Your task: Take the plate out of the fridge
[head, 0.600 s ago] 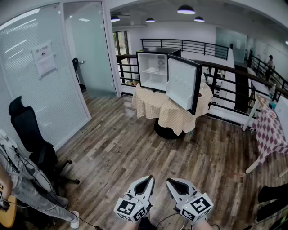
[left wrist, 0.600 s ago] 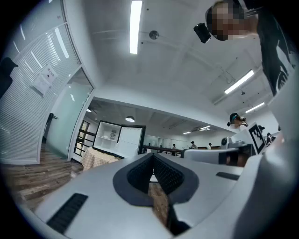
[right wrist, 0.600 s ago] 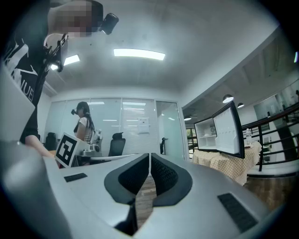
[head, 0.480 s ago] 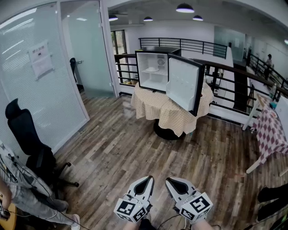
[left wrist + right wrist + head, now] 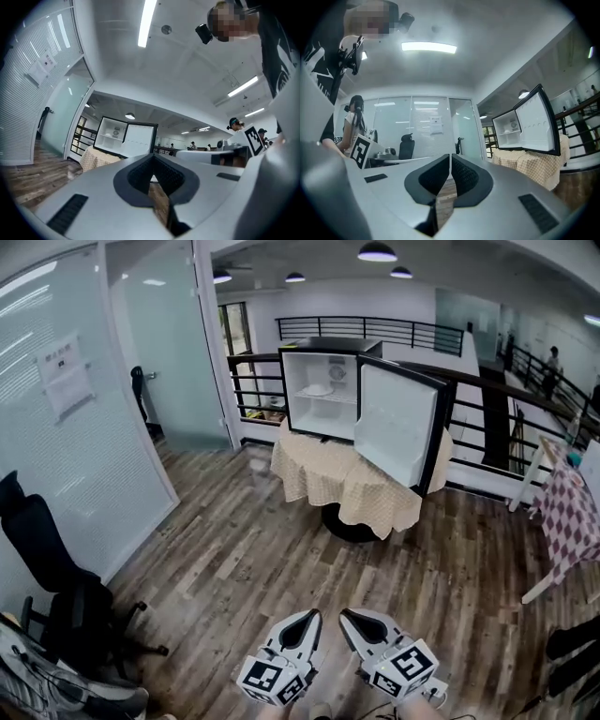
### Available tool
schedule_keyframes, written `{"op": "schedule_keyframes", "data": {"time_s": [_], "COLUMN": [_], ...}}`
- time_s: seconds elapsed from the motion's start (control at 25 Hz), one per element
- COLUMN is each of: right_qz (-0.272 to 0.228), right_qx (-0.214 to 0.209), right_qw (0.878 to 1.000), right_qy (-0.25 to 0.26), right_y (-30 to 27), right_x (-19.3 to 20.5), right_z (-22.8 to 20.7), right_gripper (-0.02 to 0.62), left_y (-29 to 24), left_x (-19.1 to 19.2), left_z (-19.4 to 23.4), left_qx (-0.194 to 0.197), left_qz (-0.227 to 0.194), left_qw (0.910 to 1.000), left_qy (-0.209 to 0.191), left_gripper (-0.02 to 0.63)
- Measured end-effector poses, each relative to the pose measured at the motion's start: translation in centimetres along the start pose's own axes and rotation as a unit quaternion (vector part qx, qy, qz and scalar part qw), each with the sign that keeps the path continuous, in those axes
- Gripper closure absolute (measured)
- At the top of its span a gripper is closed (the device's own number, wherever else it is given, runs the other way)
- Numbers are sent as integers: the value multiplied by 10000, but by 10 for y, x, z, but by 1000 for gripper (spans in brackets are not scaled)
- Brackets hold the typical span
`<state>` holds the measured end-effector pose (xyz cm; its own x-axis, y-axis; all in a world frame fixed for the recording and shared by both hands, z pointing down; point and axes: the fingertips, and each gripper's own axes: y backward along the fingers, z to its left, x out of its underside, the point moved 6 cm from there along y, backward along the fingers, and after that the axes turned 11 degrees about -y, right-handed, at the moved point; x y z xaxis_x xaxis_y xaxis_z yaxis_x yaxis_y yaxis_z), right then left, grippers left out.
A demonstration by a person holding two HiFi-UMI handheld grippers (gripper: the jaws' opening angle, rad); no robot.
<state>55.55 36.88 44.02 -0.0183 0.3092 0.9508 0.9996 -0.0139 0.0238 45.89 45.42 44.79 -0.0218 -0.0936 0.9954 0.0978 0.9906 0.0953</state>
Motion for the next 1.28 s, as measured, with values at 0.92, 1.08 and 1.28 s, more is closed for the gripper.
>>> {"op": "schedule_keyframes", "data": {"time_s": [0.92, 1.08, 1.28], "right_qz": [87, 136, 266], "right_qx": [-123, -185, -300], "right_qw": [9993, 9991, 9984], "right_qy": [-330, -369, -386], "right_y": [-166, -202, -234], "right_x": [-29, -42, -49], "right_z": [-122, -157, -194], "right_gripper": [552, 552, 552], "left_y": [-133, -172, -216], "left_x": [23, 24, 30], "left_z": [151, 180, 206], "left_qx": [-45, -92, -196], "left_qz": [157, 162, 175], "left_qw": [9996, 9996, 9992], "left_qy": [225, 221, 297], "left_gripper": [598, 598, 598]}}
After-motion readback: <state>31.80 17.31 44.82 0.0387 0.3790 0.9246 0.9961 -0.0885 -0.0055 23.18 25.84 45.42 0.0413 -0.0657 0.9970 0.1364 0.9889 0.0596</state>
